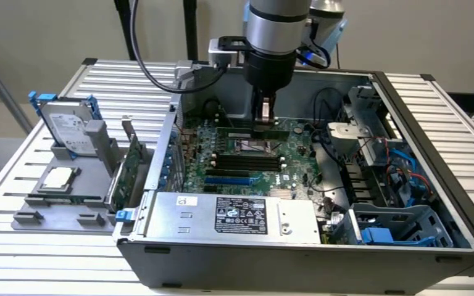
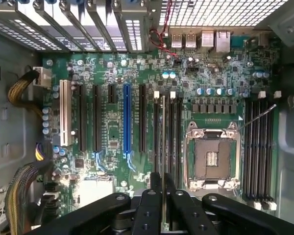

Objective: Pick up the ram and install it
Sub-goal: 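Insert the ram into the slot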

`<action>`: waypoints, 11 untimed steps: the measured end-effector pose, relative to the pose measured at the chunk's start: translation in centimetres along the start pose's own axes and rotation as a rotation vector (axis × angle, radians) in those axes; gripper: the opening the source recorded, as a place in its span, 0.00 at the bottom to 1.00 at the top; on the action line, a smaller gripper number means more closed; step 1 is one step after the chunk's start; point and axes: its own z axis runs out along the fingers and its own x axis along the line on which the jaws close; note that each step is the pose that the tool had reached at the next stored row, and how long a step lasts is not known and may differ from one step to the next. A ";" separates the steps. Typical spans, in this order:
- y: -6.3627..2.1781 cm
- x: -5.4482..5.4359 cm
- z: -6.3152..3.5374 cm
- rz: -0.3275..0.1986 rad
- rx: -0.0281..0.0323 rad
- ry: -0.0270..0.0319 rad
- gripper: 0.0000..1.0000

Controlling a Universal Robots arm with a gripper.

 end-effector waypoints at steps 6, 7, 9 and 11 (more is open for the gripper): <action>-0.01 -0.1 1.07 0.000 -0.0005 0.0033 0.00; -0.01 -0.1 1.25 0.000 -0.0005 0.0038 0.00; -0.02 -0.1 1.61 0.000 -0.0006 0.0048 0.00; -0.05 -0.2 1.98 0.000 -0.0007 0.0056 0.00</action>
